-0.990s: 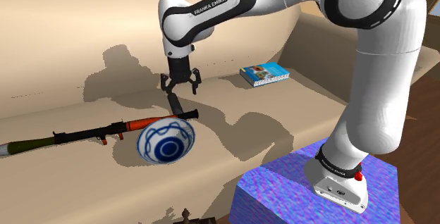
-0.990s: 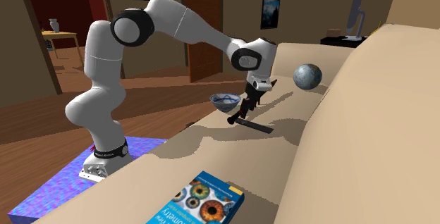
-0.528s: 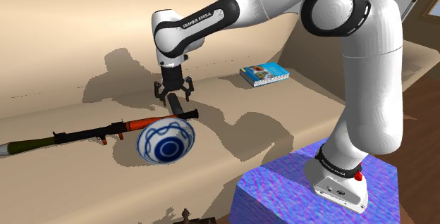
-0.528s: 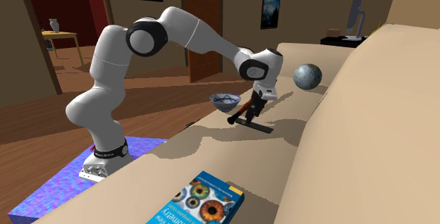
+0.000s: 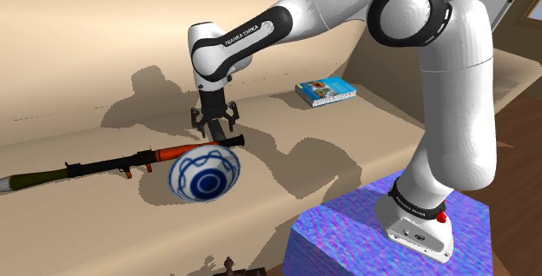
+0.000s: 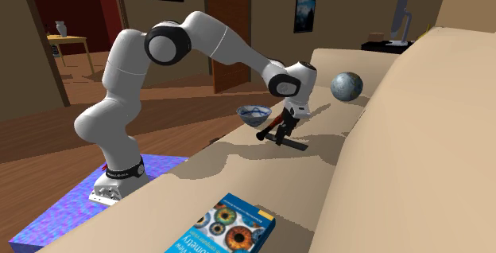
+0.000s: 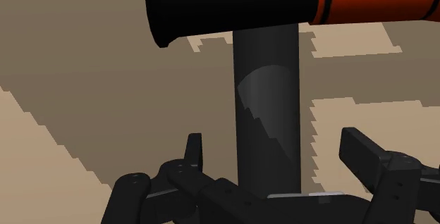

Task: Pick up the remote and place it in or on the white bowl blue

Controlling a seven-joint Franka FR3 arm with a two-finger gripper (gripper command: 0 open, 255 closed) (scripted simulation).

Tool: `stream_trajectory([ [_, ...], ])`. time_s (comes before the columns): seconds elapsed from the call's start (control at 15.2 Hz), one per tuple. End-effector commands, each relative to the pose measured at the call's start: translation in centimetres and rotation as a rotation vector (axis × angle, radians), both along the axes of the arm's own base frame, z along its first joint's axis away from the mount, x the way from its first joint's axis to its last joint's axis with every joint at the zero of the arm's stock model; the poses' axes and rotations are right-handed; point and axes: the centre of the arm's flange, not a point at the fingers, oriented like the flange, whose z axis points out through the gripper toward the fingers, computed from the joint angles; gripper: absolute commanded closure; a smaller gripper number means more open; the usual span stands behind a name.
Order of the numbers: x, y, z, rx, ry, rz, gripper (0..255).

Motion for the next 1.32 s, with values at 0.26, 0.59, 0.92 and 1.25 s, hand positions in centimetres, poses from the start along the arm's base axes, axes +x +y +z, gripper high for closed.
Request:
stream_trajectory([
  [0.26, 0.0, 0.0, 0.0, 0.0, 0.0, 0.0, 255],
  [0.59, 0.0, 0.0, 0.1, 0.0, 0.0, 0.0, 255],
  [0.92, 0.0, 0.0, 1.0, 0.0, 0.0, 0.0, 255],
  [1.25, 0.0, 0.0, 3.7, 0.0, 0.0, 0.0, 255],
])
